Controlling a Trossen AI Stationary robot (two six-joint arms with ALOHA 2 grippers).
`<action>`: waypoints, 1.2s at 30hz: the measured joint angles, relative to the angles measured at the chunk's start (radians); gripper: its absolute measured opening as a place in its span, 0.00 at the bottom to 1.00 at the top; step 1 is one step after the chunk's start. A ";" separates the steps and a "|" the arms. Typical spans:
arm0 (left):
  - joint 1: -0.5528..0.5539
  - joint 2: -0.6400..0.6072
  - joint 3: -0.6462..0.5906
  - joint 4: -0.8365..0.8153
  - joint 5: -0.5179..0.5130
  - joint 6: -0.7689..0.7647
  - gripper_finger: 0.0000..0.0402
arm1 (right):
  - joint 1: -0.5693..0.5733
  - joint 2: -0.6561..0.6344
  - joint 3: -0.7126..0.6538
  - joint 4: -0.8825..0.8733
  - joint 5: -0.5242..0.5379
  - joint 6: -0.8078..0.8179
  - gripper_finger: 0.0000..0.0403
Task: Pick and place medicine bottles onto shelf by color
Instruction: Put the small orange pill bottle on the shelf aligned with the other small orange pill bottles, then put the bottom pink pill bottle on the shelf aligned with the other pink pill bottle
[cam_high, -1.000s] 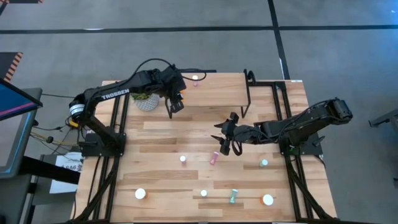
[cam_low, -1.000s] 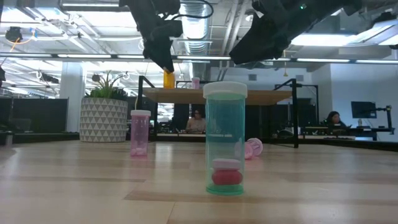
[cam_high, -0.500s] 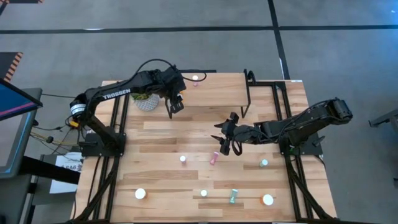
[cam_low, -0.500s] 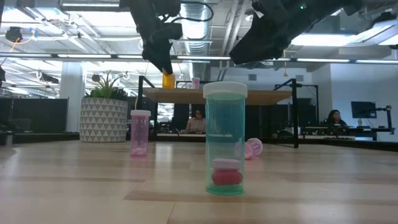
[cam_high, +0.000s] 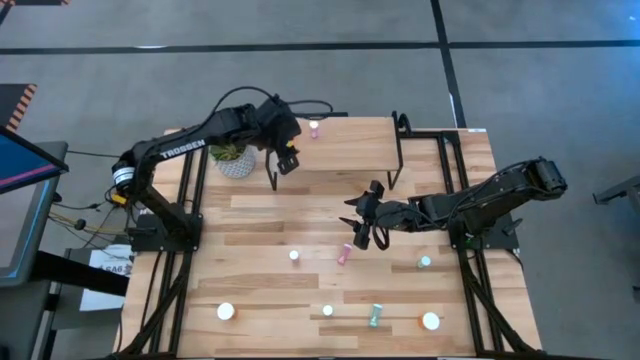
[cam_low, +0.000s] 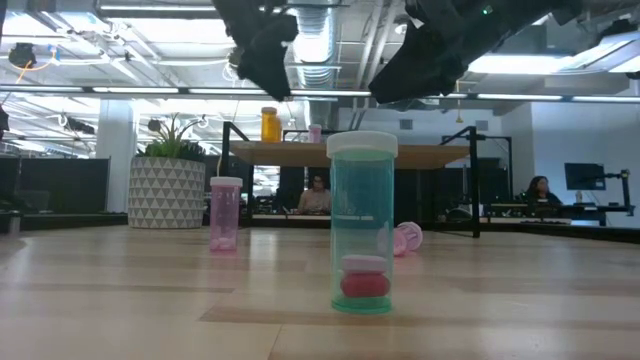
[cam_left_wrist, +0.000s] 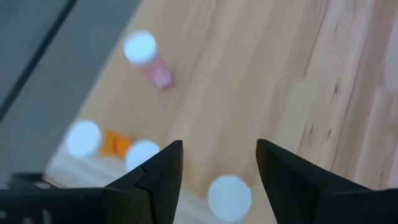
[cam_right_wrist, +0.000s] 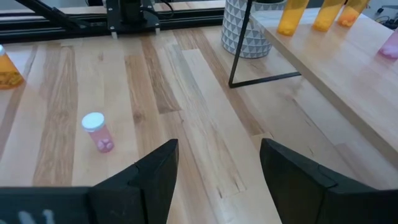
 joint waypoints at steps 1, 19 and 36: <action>0.000 0.000 0.015 0.001 0.000 0.002 0.48 | 0.000 0.000 0.000 0.000 0.000 0.000 0.62; -0.353 -0.341 -0.220 0.179 -0.209 -0.161 0.35 | -0.002 0.000 0.000 -0.026 -0.010 0.000 0.62; -0.735 -0.207 -0.592 0.404 -0.220 -0.372 0.34 | 0.000 0.001 0.000 0.025 -0.007 0.037 0.62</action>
